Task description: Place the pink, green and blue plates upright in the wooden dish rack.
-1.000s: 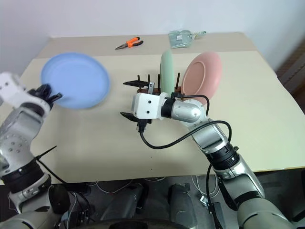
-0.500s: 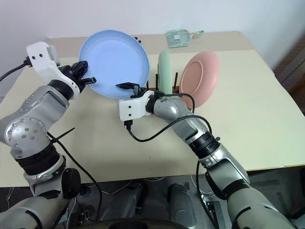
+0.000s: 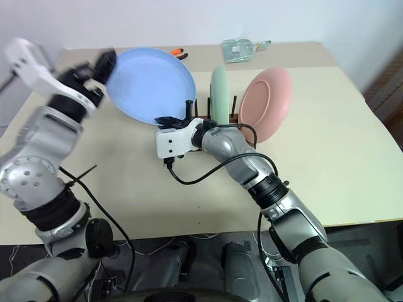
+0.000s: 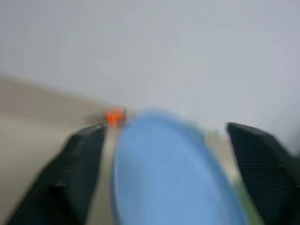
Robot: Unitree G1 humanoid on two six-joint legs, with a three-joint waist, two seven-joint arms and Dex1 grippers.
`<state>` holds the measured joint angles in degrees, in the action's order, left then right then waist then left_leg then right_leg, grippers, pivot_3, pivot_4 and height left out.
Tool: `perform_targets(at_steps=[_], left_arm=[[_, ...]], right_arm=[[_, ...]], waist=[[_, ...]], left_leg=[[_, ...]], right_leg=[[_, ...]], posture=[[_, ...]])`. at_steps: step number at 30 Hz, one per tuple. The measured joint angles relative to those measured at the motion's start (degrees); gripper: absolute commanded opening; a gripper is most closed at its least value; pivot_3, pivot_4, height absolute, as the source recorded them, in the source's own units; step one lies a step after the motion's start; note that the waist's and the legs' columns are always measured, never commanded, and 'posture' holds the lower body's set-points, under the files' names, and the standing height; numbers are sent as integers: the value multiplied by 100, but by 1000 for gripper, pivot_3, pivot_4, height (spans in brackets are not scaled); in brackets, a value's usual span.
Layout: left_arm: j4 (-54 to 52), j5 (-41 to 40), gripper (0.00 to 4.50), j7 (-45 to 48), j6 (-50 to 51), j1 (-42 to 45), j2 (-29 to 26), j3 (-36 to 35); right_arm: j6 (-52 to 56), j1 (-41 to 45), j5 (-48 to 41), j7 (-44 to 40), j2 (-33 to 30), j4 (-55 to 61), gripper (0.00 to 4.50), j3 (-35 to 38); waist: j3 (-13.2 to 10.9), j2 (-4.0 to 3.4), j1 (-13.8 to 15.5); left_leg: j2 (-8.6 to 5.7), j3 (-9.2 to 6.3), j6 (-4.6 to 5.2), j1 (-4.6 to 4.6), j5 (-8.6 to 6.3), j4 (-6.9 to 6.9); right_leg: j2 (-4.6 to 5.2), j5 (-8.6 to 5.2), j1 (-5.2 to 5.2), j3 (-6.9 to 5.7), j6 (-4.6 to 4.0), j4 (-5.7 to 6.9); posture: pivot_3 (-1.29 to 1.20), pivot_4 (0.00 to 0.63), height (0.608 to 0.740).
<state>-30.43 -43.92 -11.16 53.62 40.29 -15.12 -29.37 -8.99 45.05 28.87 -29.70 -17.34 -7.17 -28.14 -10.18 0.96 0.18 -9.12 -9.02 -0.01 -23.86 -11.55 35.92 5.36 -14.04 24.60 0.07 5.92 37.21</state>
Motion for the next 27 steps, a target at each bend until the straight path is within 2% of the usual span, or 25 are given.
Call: perform_targets(at_steps=[2,5,7,11,14,17,20,22,27], left_arm=[[109,614,4469,166,-494,-301,-740,74],[430,1574,4469,484,-1133,-1077,-1566,296],[623,2023,4469,639,-1519,-1490,-1705,410],[802,2621,4469,951,-2234,-2344,-1720,623],[862,2743,4469,1216,-2562,-2770,-1495,780],[709,2745,4469,1788,-2858,-3564,-1303,1248],[721,2793,4469,2387,-3148,-4291,-1022,2131],[717,2854,4469,2607,-3316,-4411,-960,2399],[662,2981,4469,2826,-3573,-4416,-828,2632]], right_arm=[[12,-76,-175,19,88,142,0,148],[77,-289,-605,-3,134,401,0,467],[148,-414,-930,-87,166,564,0,664],[412,-684,-1660,-356,248,1094,0,883],[791,-815,-2186,-512,286,1386,0,1107],[2022,-918,-3486,-543,724,2092,0,1588],[3474,-917,-5061,-216,1219,2888,0,2174],[4185,-925,-5766,109,1438,3168,0,2415],[5091,-1051,-6643,941,1787,3270,0,2770]], waist=[[0,0,-65],[1,1,-75],[1,2,-59],[2,2,-72],[1,3,-61],[1,-7,-89],[0,-5,-83],[-1,-7,-69],[-1,-20,-76]], left_leg=[[2,9,-3,17,5,-25],[2,32,5,42,11,-55],[3,35,4,43,8,-57],[8,49,22,47,-8,-67],[11,49,31,47,-15,-66],[19,69,47,50,-19,-74],[30,74,50,48,-21,-79],[45,78,40,48,-25,-78],[54,90,37,48,-24,-79]], right_leg=[[-1,0,-1,14,-3,1],[-5,-1,-5,45,-3,-1],[-15,0,-4,50,-3,-3],[-8,0,-1,66,-3,-4],[-12,0,-1,66,-4,-5],[-12,1,6,81,-6,-3],[-22,4,12,88,-13,-6],[-33,4,13,87,-34,-8],[-37,-5,15,88,-52,-13]], posture=[[0,150,729],[0,150,729],[0,150,729],[0,150,729],[0,150,729],[0,150,729],[0,150,729],[0,150,729],[0,150,729]])
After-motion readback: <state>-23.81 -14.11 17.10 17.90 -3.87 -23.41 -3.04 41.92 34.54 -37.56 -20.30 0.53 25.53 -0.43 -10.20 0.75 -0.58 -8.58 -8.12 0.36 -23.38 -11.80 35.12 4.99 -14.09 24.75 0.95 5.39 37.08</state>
